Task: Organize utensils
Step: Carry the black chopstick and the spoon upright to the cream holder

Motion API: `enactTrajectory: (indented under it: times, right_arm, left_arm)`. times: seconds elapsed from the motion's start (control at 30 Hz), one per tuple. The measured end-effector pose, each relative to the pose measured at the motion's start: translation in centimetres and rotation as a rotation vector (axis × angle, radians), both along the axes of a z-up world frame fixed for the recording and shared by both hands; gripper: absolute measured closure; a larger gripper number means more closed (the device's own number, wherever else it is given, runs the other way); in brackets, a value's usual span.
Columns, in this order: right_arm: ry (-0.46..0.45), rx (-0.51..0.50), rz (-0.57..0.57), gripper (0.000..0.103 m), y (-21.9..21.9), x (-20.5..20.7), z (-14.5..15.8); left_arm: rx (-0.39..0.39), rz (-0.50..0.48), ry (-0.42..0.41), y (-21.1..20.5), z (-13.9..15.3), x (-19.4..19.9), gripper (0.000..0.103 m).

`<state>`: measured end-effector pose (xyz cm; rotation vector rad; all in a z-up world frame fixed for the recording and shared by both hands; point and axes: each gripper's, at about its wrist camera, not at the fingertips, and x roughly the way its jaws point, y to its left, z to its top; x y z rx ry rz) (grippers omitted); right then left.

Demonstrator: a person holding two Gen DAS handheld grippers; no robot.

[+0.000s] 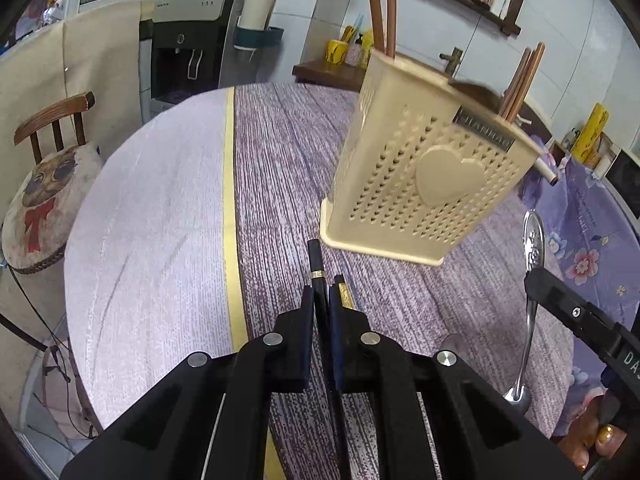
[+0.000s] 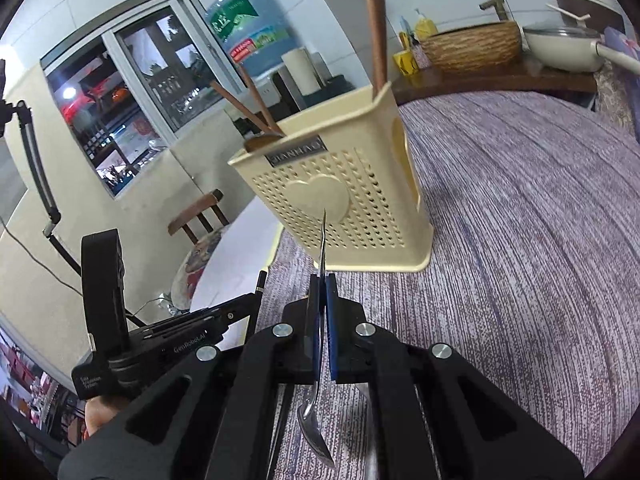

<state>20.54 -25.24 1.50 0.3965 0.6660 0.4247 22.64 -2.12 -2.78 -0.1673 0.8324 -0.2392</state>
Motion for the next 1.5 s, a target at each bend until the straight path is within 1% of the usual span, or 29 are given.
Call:
enactTrajectory:
  times: [0.17, 0.4, 0.73, 1.13, 1.33, 1.5]
  right_arm:
    - [-0.027, 0.003, 0.008, 0.099, 0.1, -0.3, 0.6]
    - [-0.072, 0.001, 0.010, 0.099, 0.2, -0.9, 1.3]
    - [-0.165, -0.022, 0.005, 0.099, 0.6, -1.0, 3.0]
    - [-0.225, -0.043, 0.002, 0.099, 1.2, -0.1, 4.5]
    - [-0.255, -0.022, 0.002, 0.099, 0.8, 0.6, 5.7]
    - [-0.309, -0.048, -0.008, 0.099, 0.9, 1.2, 7.1]
  left_arm:
    - [-0.016, 0.003, -0.058, 0.1, 2.0, -0.7, 0.095]
    - [-0.030, 0.007, -0.115, 0.3, 3.8, -1.4, 0.095]
    - [-0.076, -0.004, -0.212, 0.9, 6.8, -2.4, 0.095]
    - [-0.085, -0.001, -0.316, 1.1, 10.3, -2.2, 0.096]
    - [-0.085, -0.005, -0.363, 1.1, 12.0, -2.5, 0.096]
    - [-0.085, -0.009, -0.399, 0.9, 13.6, -2.4, 0.096]
